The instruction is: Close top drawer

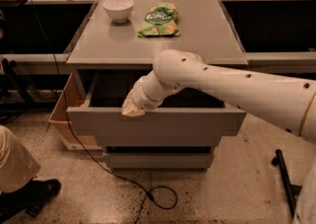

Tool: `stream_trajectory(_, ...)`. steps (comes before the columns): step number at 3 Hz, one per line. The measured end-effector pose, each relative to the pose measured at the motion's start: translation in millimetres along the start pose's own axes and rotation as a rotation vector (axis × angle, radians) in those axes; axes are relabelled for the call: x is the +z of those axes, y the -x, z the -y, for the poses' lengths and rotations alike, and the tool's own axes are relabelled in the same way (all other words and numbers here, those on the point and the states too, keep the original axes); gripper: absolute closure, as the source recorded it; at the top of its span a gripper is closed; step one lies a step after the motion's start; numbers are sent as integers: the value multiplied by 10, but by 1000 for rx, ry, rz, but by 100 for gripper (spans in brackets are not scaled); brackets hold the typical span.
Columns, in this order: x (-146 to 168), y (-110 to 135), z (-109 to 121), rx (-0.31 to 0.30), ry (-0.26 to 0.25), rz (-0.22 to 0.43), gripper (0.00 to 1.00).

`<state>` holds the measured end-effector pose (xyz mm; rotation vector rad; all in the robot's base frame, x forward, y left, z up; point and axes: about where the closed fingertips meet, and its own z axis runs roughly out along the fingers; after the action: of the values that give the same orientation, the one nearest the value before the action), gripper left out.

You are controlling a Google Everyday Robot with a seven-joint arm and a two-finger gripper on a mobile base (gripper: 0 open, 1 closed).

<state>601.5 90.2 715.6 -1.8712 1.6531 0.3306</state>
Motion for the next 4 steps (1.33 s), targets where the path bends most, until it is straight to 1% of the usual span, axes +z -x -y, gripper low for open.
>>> stream_trajectory(1, -91, 39, 97, -23, -21, -9, 100)
stream_trajectory(2, -510, -106, -58, 1, -18, -17, 100)
stream_trajectory(3, -566, -173, -66, 22, -24, -14, 100)
stream_trajectory(4, -399, -138, -220, 51, -29, 30, 100)
